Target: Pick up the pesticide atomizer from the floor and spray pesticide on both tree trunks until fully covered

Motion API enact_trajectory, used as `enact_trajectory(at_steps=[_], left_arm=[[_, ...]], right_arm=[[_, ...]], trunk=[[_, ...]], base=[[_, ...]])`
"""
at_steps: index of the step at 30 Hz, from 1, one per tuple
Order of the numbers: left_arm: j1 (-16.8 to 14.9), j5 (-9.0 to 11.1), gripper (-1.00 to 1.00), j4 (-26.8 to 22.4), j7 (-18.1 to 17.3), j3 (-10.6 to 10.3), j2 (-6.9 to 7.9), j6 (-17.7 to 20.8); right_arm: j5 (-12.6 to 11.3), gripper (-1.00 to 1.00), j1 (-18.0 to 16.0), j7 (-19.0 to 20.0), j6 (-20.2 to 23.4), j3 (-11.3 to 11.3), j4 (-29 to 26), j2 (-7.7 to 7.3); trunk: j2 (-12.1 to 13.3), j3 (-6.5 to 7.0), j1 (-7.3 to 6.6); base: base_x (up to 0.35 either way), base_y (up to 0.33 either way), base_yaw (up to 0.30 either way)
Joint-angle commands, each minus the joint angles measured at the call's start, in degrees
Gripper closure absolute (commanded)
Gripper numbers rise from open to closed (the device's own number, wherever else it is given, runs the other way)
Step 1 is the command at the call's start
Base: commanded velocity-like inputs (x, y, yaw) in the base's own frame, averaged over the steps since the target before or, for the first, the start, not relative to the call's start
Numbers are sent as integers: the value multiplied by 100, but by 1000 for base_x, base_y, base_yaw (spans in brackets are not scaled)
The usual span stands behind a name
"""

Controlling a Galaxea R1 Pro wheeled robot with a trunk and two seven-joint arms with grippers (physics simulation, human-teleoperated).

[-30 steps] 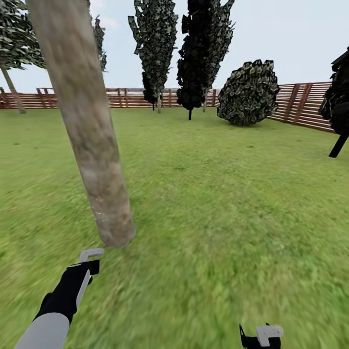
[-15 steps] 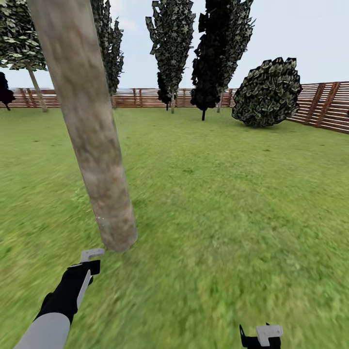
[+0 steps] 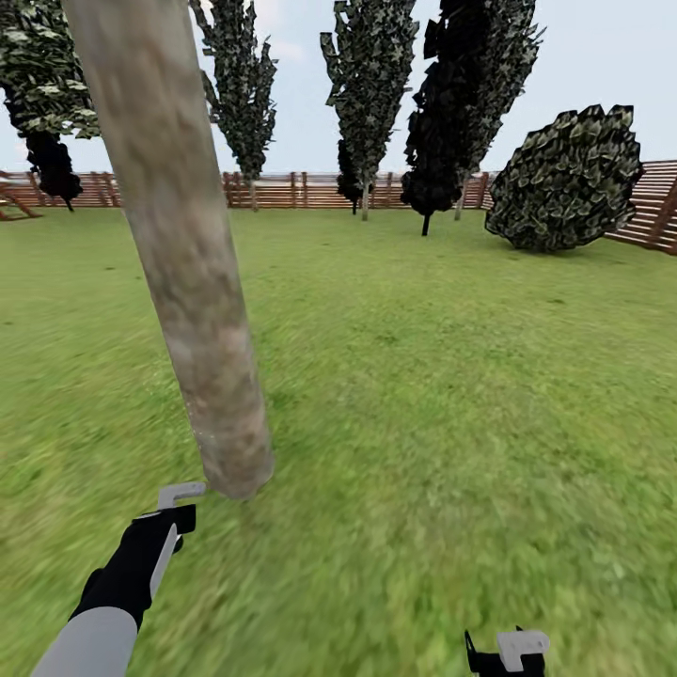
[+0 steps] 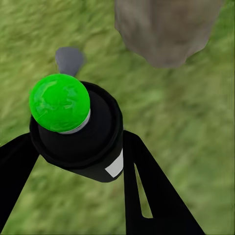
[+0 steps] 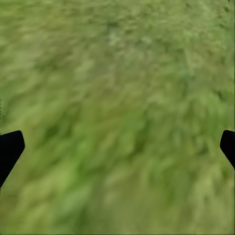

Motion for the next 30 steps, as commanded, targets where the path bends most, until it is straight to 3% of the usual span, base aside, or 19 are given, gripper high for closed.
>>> enact_trajectory(at_steps=[1, 4, 6, 7, 8, 11, 12, 15, 17, 19, 21, 22, 24, 26, 28, 30], left_arm=[[-4, -43, 100, -6, -9, 5, -1, 29], [-4, -37, 100, -7, -8, -99, -19, 24], [-41, -30, 100, -11, 4, -438, -27, 41], [-91, 2, 100, -15, -18, -758, -62, 85], [-105, 9, 100, -15, -28, -848, -156, 96], [-160, -8, 100, -15, -39, -930, -410, 108], [-199, -7, 100, -23, -38, -938, -428, 114], [-362, -28, 100, -38, -25, -900, -319, 119], [-452, 8, 100, -41, -41, -874, 55, 125], [-433, 13, 100, -52, -47, -884, 96, 120], [-422, 15, 100, -59, -52, -901, -31, 118], [-424, -7, 100, -70, -51, -920, -284, 118], [-462, -18, 100, -97, -48, -928, -396, 127], [-481, -27, 100, -110, -47, -895, -353, 132], [-489, 2, 100, -130, -52, -874, 13, 184], [-492, 12, 100, -170, -54, -874, 104, 283]], right_arm=[[61, -100, -1, -41, -16, -18, 6, 0], [61, -100, 0, -43, -16, -21, 10, -7], [63, -100, 1, -41, -16, -21, 8, -17], [66, -100, -1, -40, -21, -21, 6, -24], [66, -100, -1, -43, -22, -21, 5, -25], [62, -100, 0, -47, -18, -21, 5, -32], [62, -100, -1, -48, -18, -21, 5, -34], [62, -100, -1, -48, -17, -21, 6, -35], [61, -100, -1, -48, -16, -21, 5, -35], [61, -100, -2, -48, -16, -21, 5, -35], [61, -100, -2, -48, -16, -21, 5, -35], [61, -100, -1, -48, -16, -21, 5, -35], [61, -100, -1, -48, -16, -21, 5, -35], [61, -100, 1, -48, -16, -21, 7, -35], [62, -100, 1, -48, -16, -21, 8, -35], [62, -100, -1, -48, -16, -21, 7, -35]], trunk=[[-2, -5, 1], [-2, -5, 1], [-2, -5, 1], [-2, -5, 1], [-2, -5, 1], [-2, -5, 1], [-2, -5, 1], [-2, -5, 1], [-2, -5, 1], [-2, -5, 1], [-2, -5, 1], [-2, -5, 1], [-2, -5, 1], [-2, -5, 1], [-2, -5, 1], [-2, -5, 1]], base=[[92, -61, 276], [15, -10, 101], [3, -2, 21], [1, 0, 4], [0, 0, 2], [0, 0, 0], [0, 0, 0], [0, 0, 0], [0, 0, 0], [0, 0, 0], [0, 0, 0], [0, 0, 0], [0, 0, 0], [0, 0, 0], [0, 0, 0], [0, 0, 0]])
